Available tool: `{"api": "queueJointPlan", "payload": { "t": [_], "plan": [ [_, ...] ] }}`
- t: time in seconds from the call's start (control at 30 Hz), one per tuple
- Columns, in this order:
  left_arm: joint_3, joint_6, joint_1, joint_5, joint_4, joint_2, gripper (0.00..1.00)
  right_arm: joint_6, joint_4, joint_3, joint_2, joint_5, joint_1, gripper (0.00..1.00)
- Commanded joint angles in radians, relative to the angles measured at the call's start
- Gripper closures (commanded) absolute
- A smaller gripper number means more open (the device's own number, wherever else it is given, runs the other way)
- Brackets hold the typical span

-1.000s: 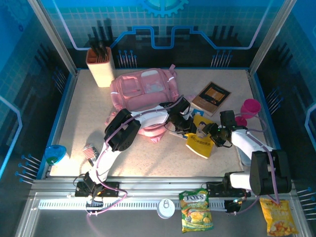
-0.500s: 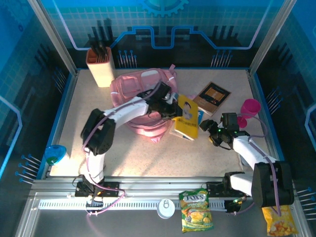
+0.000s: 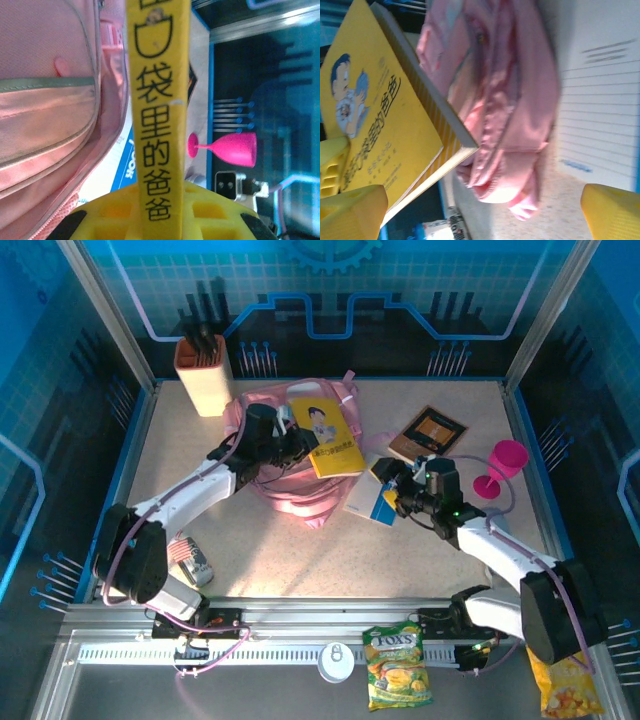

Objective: Pack the student bag

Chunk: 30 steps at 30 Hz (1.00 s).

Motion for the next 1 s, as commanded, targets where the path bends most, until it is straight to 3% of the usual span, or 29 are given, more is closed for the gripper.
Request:
{"api": "queueJointPlan", "payload": {
  "t": [0.0,0.23,0.5,0.7,0.97],
  "plan": [
    [-0.046,-0.123,0.024,-0.065,0.202,-0.078,1.00,0.111,0.179,0.029,0.020,0.101,0.083,0.00],
    [-0.126,-0.254,0.031,-0.108,0.352,-0.118,1.00,0.135,0.257,0.128,0.087,0.222,0.212,0.00],
    [-0.181,-0.370,0.031,-0.106,0.507,-0.118,1.00,0.275,0.406,0.243,0.253,0.180,0.248,0.03],
    [-0.192,-0.384,0.031,-0.110,0.526,-0.120,1.00,0.322,0.483,0.321,0.348,0.171,0.261,0.14],
    [-0.197,-0.367,0.031,-0.126,0.495,-0.133,1.00,0.314,0.496,0.285,0.329,0.218,0.265,0.34]
  ]
}}
